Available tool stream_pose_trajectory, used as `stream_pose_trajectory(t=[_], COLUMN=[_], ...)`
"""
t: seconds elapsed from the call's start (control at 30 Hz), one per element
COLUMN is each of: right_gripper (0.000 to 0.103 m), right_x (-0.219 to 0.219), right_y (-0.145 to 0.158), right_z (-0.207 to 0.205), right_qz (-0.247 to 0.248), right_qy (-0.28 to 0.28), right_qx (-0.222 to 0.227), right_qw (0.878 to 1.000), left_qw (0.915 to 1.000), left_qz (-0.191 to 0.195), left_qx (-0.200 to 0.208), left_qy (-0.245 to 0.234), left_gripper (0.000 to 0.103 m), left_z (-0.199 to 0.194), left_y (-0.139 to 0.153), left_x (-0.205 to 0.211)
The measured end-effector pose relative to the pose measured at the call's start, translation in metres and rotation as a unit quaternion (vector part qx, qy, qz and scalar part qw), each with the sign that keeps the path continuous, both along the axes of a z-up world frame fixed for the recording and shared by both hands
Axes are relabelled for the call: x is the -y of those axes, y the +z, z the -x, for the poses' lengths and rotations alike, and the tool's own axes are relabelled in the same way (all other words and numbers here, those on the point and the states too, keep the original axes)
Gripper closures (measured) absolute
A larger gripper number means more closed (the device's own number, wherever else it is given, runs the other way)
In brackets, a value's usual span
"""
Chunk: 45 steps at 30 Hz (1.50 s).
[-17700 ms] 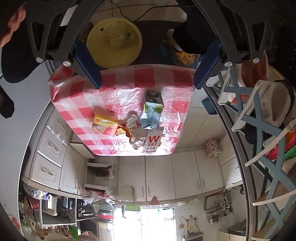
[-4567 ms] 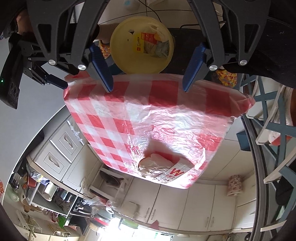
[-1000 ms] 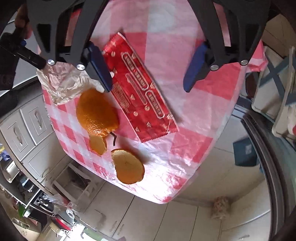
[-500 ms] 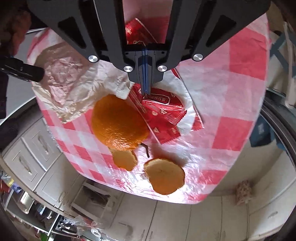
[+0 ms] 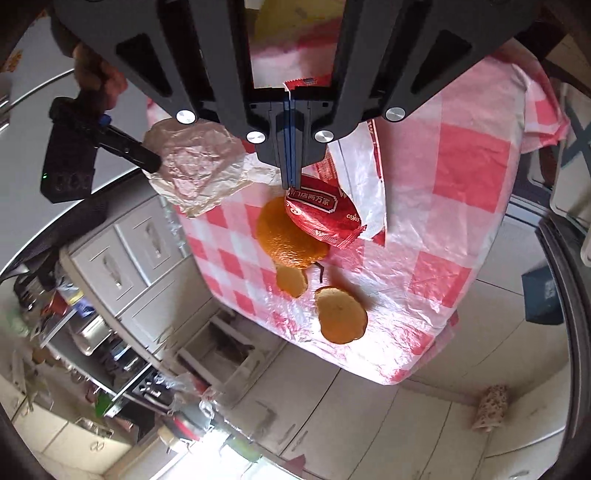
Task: Collect trash
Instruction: 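Carry the red wrapper and white wrapper down and release them into the yellow bin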
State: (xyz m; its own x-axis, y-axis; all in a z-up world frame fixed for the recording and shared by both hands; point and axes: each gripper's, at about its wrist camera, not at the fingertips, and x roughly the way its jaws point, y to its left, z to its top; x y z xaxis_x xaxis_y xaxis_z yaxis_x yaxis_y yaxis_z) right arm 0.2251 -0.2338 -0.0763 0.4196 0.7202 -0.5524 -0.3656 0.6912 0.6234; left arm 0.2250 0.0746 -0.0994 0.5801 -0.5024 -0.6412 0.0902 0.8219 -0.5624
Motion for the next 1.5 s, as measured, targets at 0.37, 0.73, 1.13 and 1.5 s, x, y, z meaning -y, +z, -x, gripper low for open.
stream_pose_trajectory(t=[0.37, 0.73, 1.13, 1.5], right_gripper=[0.092, 0.092, 0.092, 0.060], right_x=[-0.013, -0.008, -0.009, -0.033], right_y=[0.018, 0.023, 0.010, -0.023], right_z=[0.061, 0.125, 0.165, 0.164], right_qz=[0.005, 0.000, 0.036, 0.125], right_qy=[0.009, 0.018, 0.030, 0.059], right_qx=[0.045, 0.068, 0.048, -0.011], right_qw=[0.999, 0.998, 0.998, 0.990], left_qw=[0.9966, 0.9856, 0.9753, 0.9772], left_qz=[0.065, 0.108, 0.116, 0.034], left_qx=[0.012, 0.026, 0.006, -0.050], left_qy=[-0.050, -0.127, -0.188, -0.203], left_gripper=[0.103, 0.103, 0.103, 0.102], left_z=[0.063, 0.127, 0.164, 0.168], left_y=[0.007, 0.011, 0.003, -0.023], left_x=[0.012, 0.031, 0.059, 0.085])
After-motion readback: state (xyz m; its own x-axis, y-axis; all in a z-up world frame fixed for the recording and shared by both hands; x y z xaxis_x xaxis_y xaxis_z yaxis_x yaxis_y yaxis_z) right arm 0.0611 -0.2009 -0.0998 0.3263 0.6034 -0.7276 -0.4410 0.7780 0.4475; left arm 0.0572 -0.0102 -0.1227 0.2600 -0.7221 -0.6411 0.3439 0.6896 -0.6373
